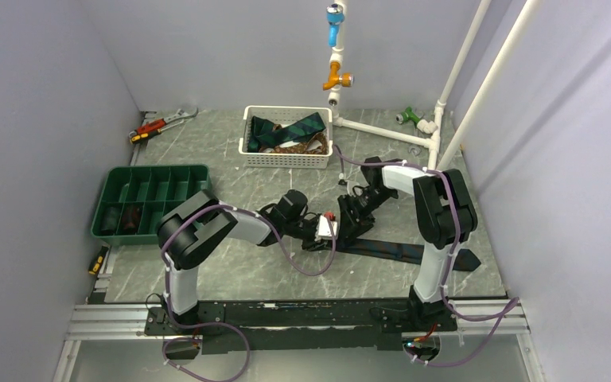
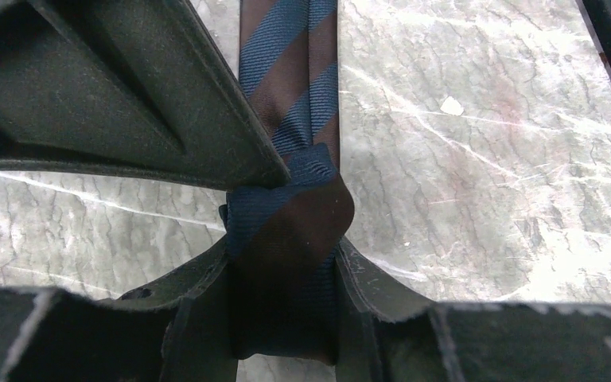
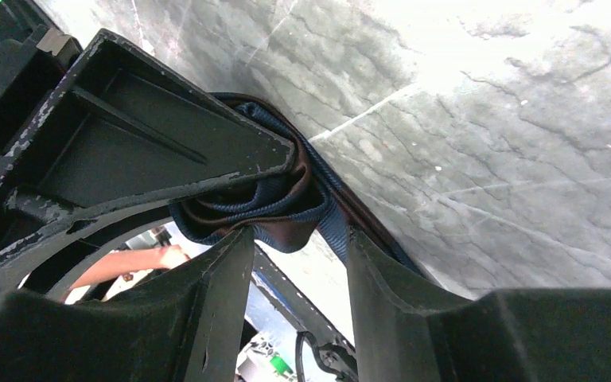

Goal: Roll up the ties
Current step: Roll the tie at the center of the board.

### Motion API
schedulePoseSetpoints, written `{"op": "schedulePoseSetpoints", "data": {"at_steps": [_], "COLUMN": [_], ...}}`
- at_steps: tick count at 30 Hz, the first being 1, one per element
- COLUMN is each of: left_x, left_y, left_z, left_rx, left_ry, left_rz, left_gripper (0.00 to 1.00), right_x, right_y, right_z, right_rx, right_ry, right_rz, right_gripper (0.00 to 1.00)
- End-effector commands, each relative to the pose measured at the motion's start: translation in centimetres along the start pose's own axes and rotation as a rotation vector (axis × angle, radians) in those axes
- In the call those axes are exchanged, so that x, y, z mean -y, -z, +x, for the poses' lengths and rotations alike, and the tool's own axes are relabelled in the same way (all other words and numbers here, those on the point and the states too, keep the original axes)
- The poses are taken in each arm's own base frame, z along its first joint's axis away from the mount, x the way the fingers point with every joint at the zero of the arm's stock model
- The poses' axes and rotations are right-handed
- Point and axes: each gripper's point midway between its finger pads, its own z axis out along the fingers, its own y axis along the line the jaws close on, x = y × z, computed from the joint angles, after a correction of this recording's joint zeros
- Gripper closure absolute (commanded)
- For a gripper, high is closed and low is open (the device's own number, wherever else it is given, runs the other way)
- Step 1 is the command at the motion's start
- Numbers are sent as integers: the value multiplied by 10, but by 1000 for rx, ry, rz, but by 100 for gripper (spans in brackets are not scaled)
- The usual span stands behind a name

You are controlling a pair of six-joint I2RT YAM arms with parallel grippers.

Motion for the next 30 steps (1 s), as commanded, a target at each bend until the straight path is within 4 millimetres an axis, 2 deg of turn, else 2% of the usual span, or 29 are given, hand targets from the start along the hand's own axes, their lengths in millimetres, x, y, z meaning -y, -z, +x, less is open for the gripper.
{"op": "schedulePoseSetpoints", "data": {"at_steps": [1, 5, 10, 13, 17, 20, 24, 27, 30], "left_x": [23, 24, 34, 38, 37, 33, 30, 27, 28], "left_y": [6, 10, 20, 25, 27, 26, 24, 25, 25], "left_z": [62, 68, 80, 84, 88, 87, 84, 82, 83], "left_rx": [-202, -221, -257, -273, -289, -288, -286, -279, -282], "left_ry": [148, 175, 220, 215, 211, 210, 205, 205, 211], "left_rz": [11, -12, -23, -25, -36, -37, -38, -41, -37], "left_gripper": [61, 62, 66, 67, 69, 69, 69, 69, 69], "right_x": [-12, -5, -7, -10, 13, 44, 87, 109, 127], "right_y": [-5, -13, -12, 4, 47, 74, 98, 103, 100], "right_z": [-6, -6, -7, -5, 2, 38, 87, 117, 133], "right_rx": [27, 9, 1, 4, 37, -25, -141, -218, -261], "right_ry": [12, 21, 43, 95, 260, 390, 451, 450, 448], "right_rz": [-98, -76, -91, -64, 136, 293, 469, 553, 613], "right_gripper": [51, 62, 63, 54, 54, 55, 67, 77, 78]}}
